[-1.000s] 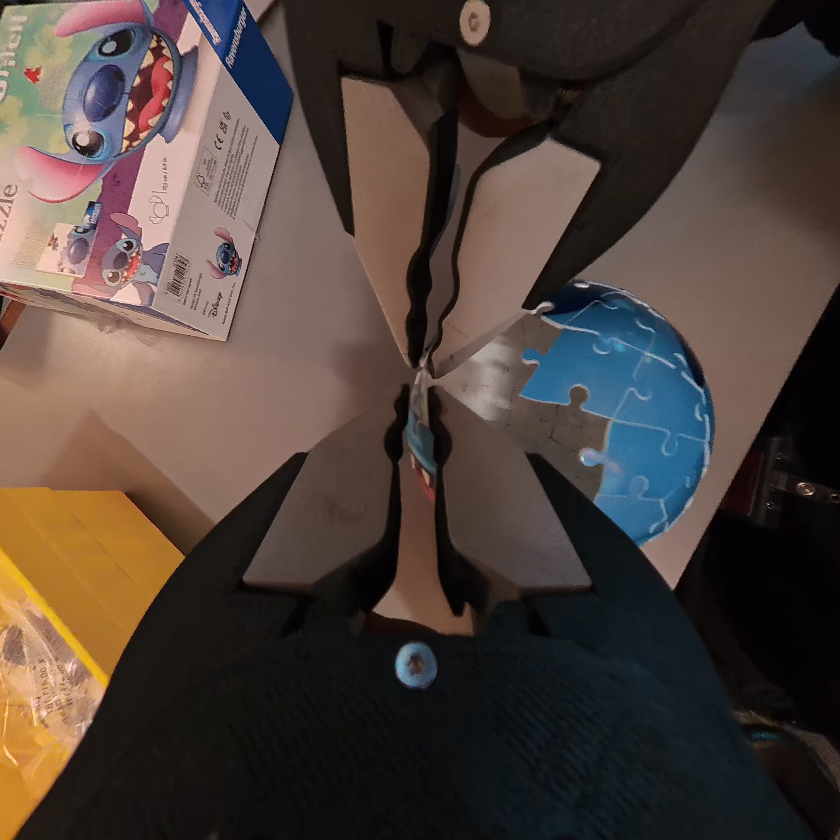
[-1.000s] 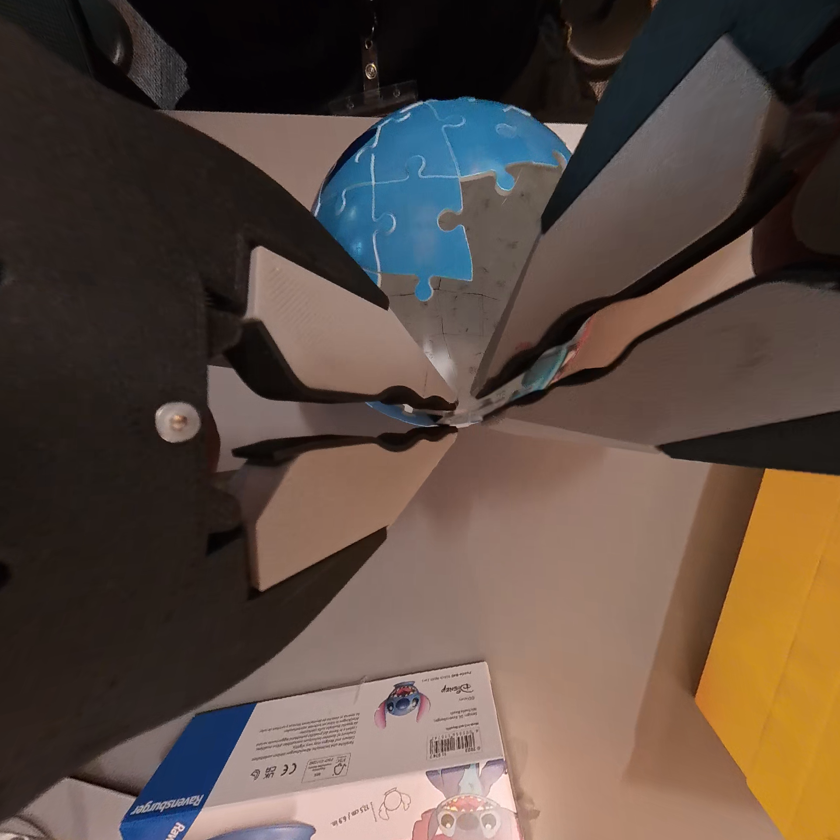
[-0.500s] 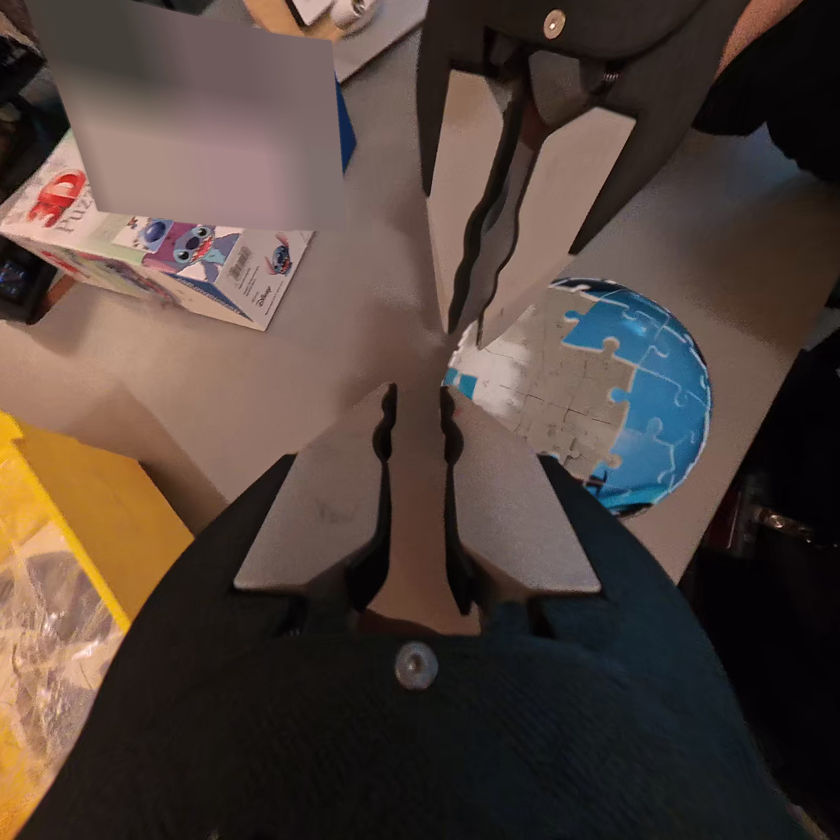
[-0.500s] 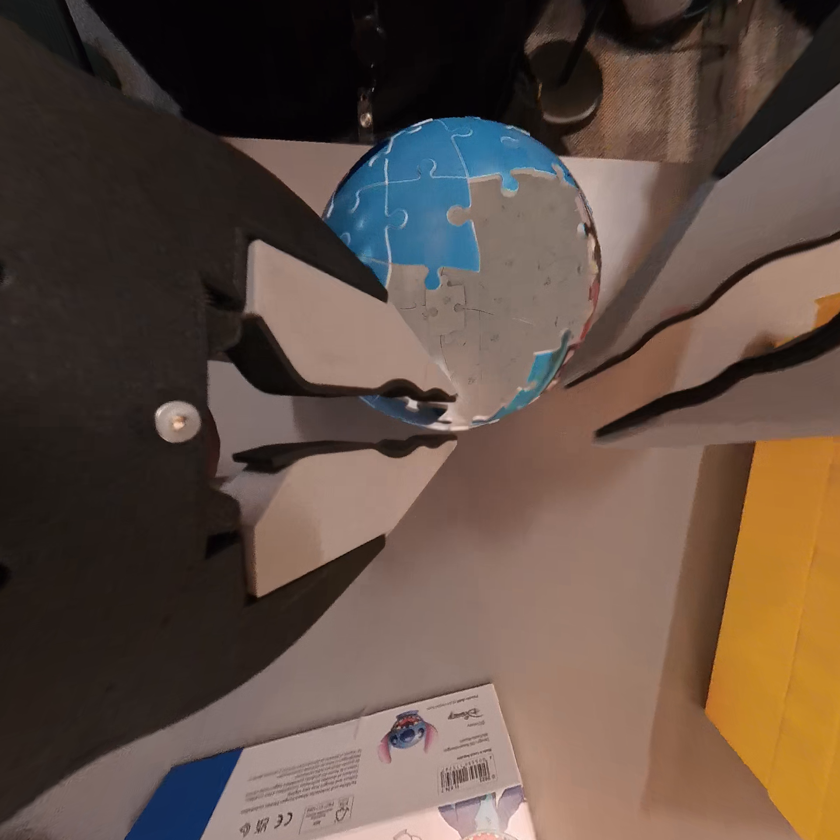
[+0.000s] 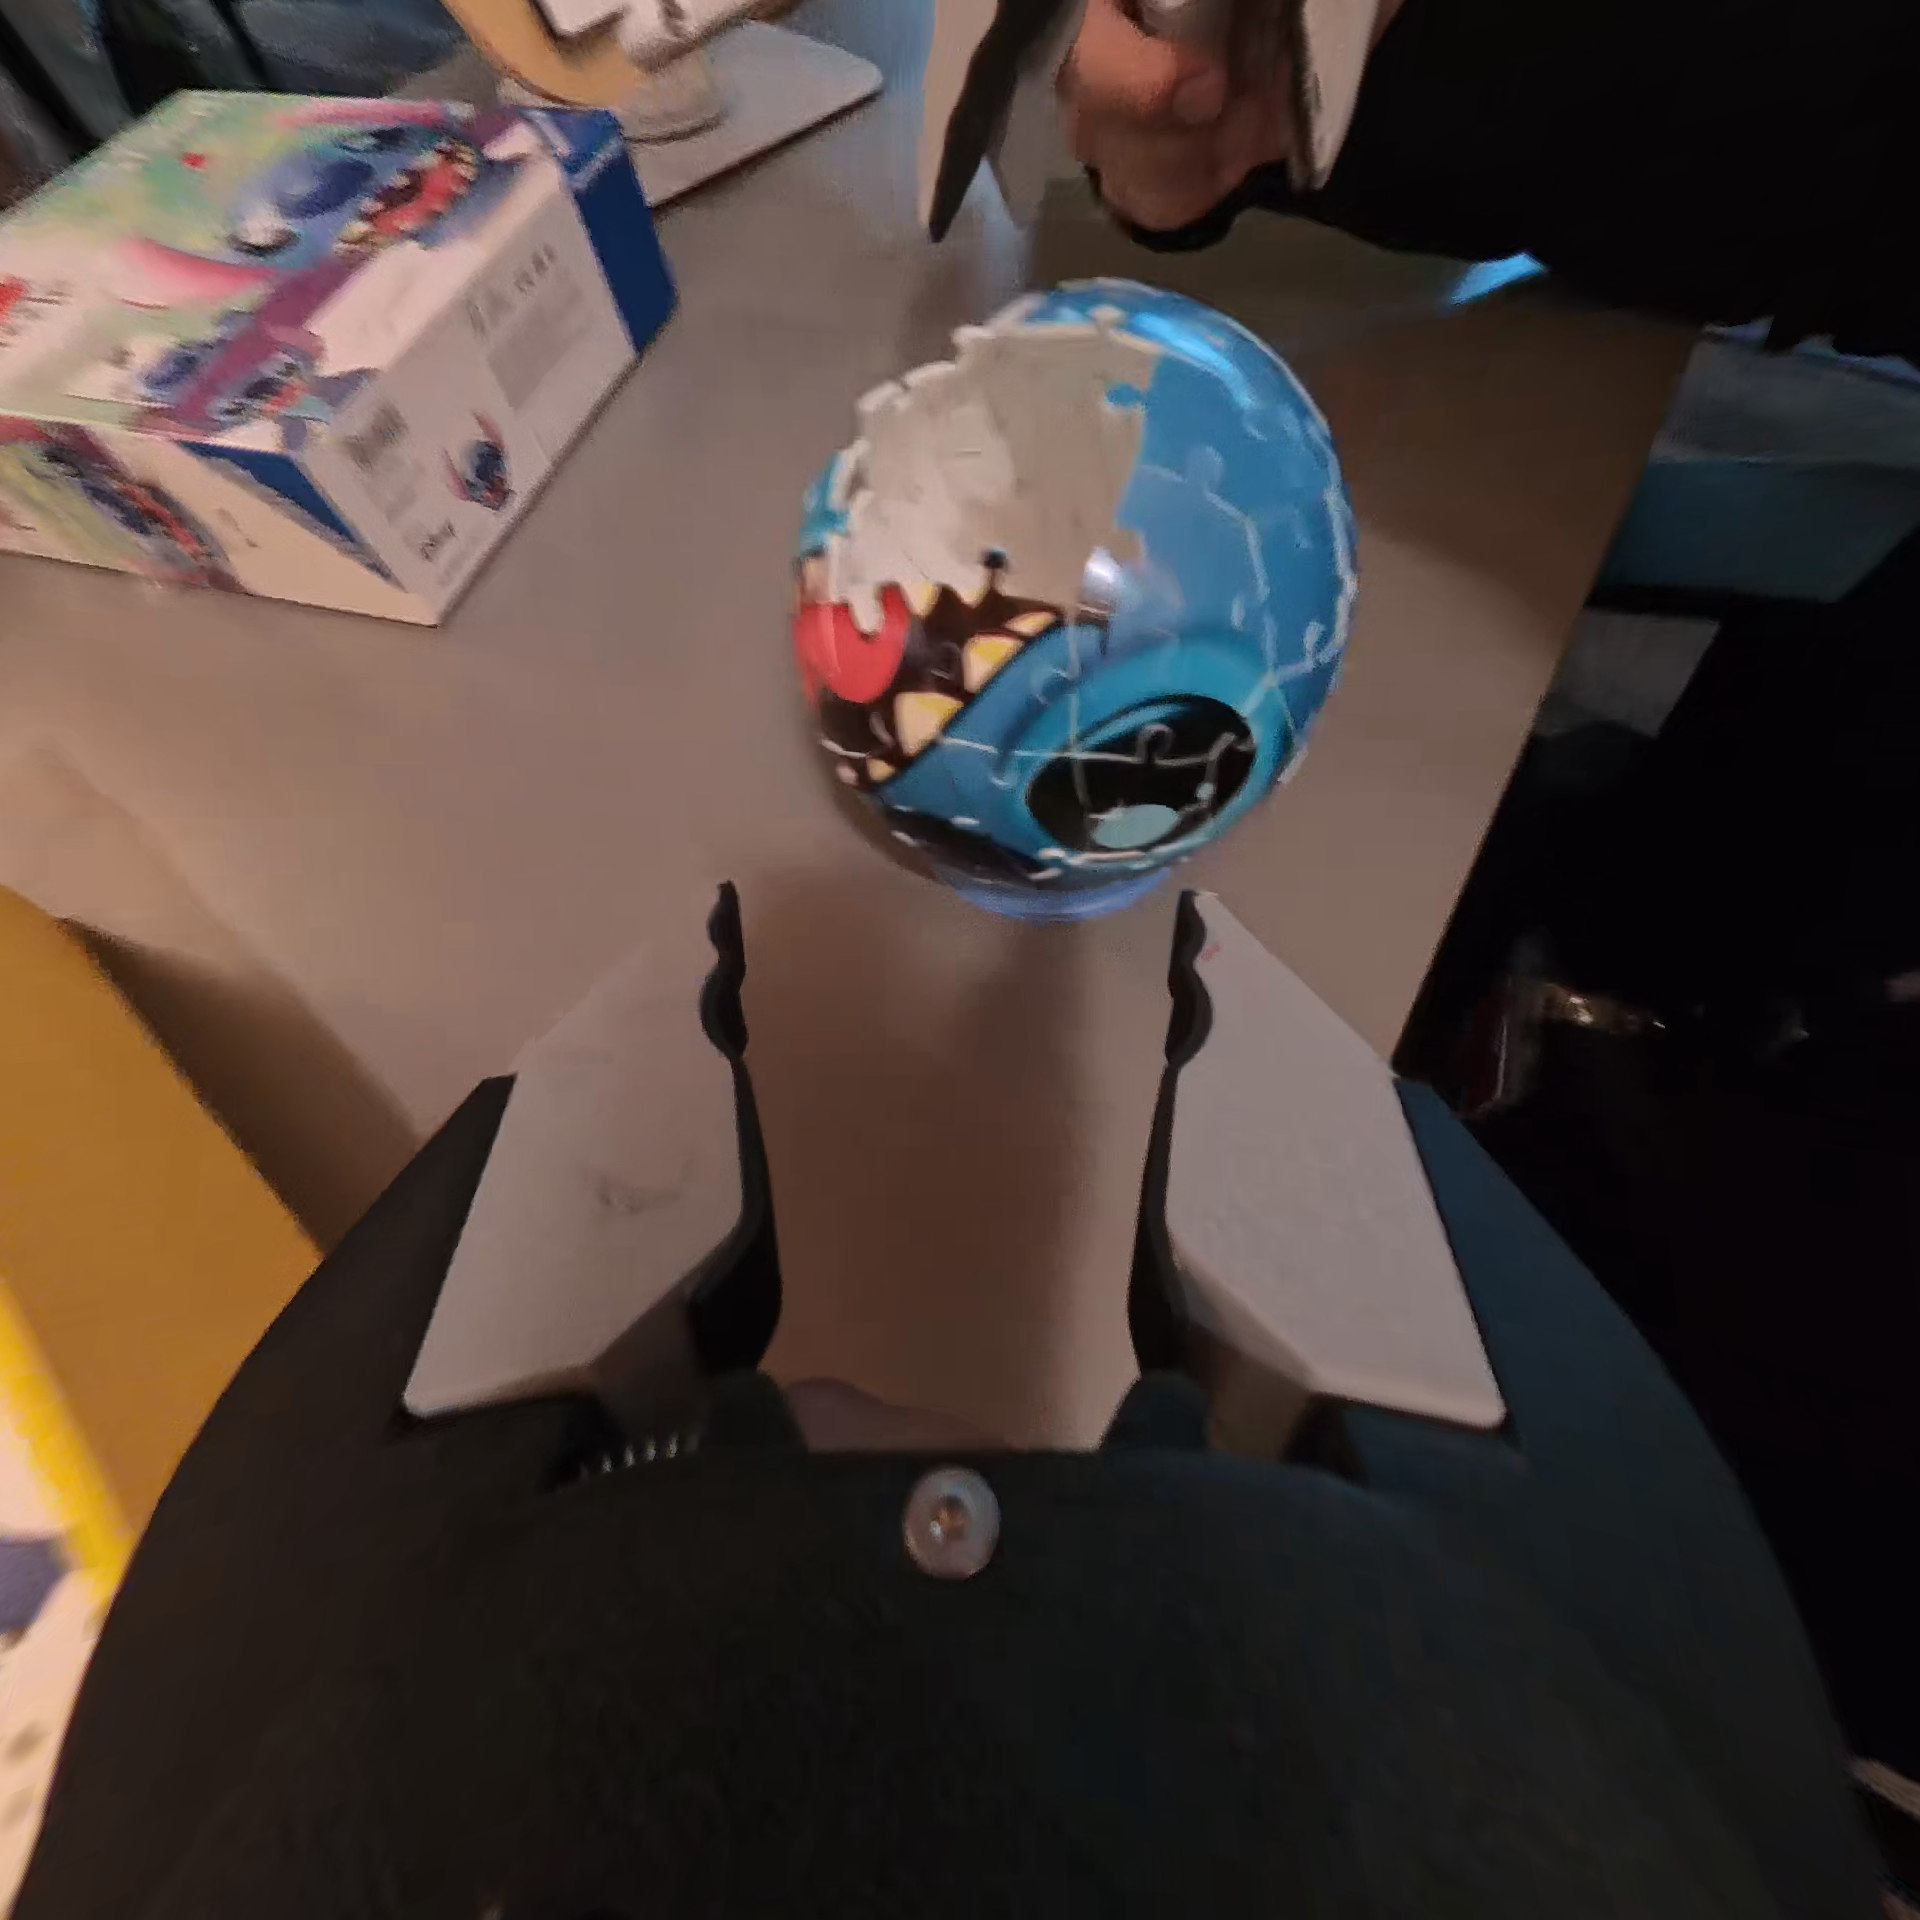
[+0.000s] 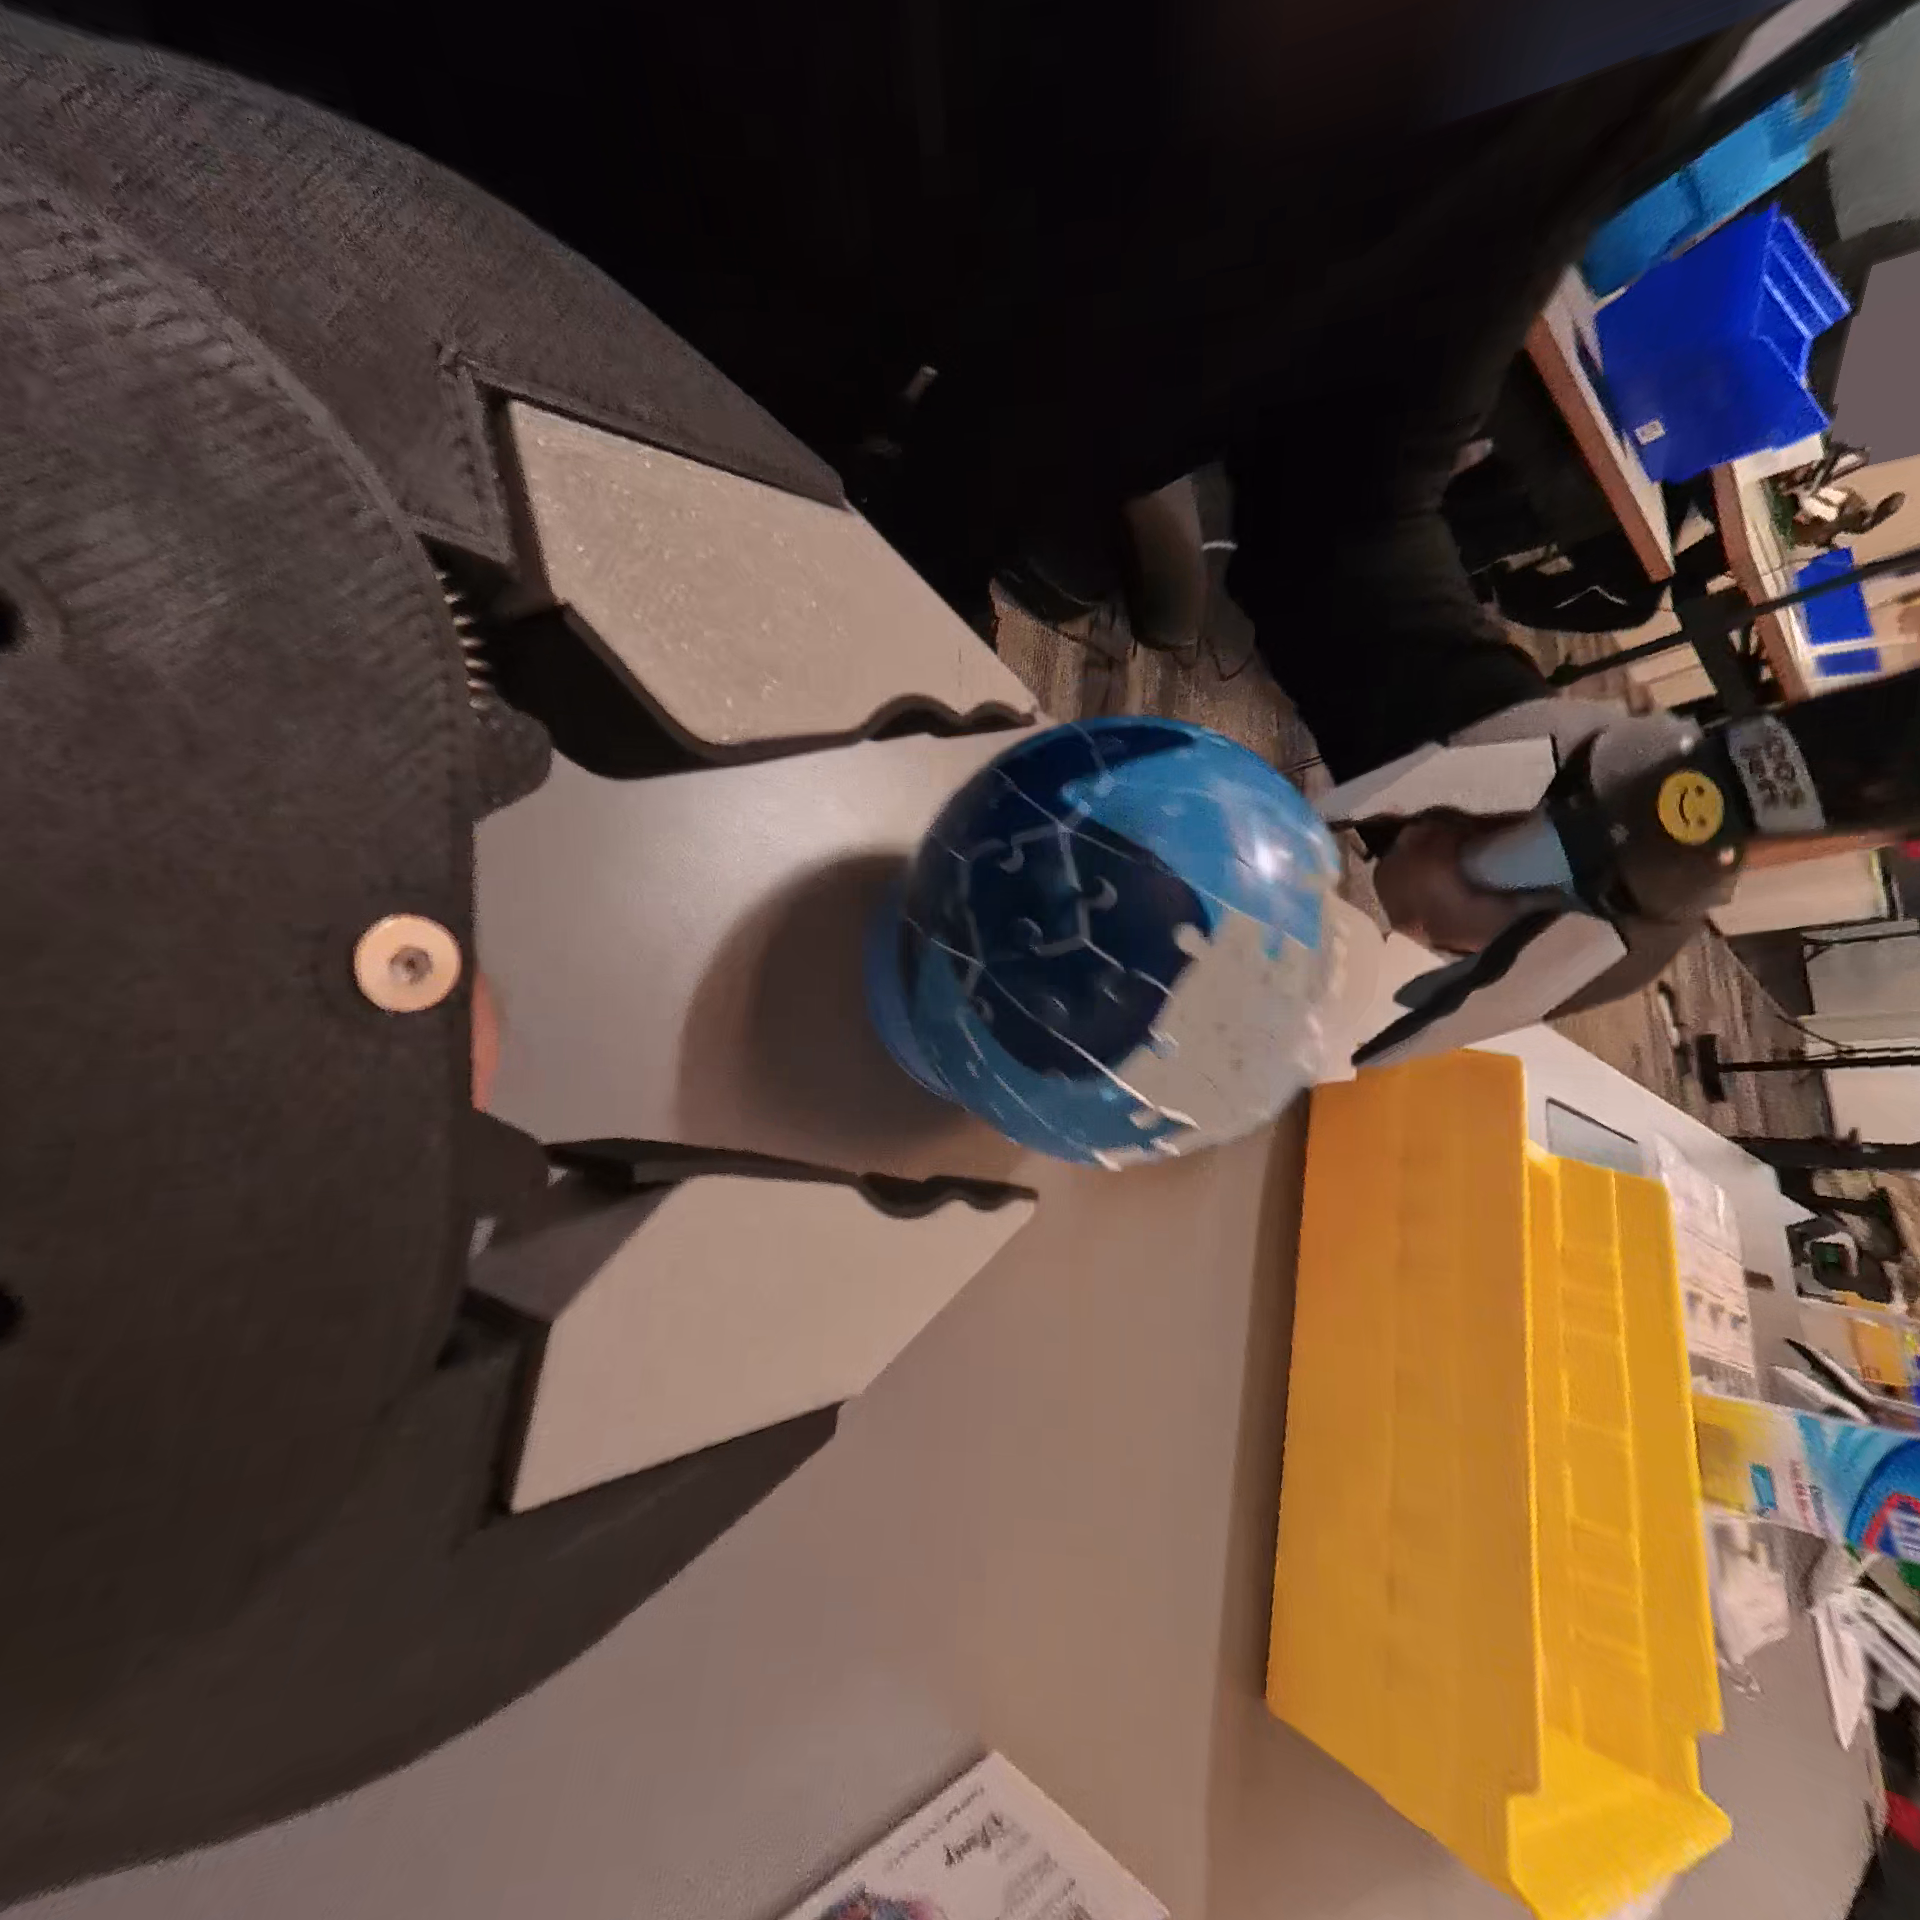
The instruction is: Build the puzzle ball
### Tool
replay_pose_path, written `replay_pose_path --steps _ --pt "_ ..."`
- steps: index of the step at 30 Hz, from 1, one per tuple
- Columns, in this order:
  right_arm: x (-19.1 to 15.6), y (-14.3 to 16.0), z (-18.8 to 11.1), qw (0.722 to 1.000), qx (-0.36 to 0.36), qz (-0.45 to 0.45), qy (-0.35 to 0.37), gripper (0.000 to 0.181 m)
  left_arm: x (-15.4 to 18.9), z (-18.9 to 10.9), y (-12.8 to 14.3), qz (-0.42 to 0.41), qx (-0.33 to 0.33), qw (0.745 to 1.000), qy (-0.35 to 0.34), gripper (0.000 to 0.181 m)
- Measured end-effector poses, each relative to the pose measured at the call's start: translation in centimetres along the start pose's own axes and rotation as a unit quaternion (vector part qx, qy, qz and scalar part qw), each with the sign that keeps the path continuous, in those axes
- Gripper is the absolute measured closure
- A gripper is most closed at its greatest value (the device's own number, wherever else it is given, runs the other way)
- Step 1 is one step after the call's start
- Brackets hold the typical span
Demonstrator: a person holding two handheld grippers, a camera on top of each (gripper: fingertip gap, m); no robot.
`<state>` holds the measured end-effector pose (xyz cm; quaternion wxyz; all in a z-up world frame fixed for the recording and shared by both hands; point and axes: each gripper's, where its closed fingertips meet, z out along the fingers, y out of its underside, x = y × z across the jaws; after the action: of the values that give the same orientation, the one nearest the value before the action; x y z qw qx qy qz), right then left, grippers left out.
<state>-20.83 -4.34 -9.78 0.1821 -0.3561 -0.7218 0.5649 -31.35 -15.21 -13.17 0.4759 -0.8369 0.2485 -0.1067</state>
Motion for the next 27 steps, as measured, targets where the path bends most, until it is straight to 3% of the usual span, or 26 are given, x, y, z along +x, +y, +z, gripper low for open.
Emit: replay_pose_path --steps 2,4,6,13,27 --pt "-1.0 1.0 0.6 0.999 0.020 -0.030 0.033 0.092 1.3 1.4 0.7 0.010 0.002 1.000 0.027 0.096" --pt "-1.3 1.6 1.6 0.995 0.018 -0.056 0.076 0.079 1.3 3.0 1.1 0.033 -0.007 0.999 0.013 0.092" --pt "-1.8 2.0 2.7 0.993 0.015 -0.067 0.098 0.078 1.3 4.0 1.4 0.057 -0.011 0.998 0.005 0.085" --pt "-0.2 4.4 5.7 0.981 -0.052 -0.082 0.167 0.055 1.6 6.4 0.8 0.085 0.008 0.996 0.026 0.076" --pt "0.1 4.4 6.8 0.956 -0.064 -0.188 0.214 0.061 1.8 6.3 -0.1 0.125 0.064 0.990 0.020 0.082"
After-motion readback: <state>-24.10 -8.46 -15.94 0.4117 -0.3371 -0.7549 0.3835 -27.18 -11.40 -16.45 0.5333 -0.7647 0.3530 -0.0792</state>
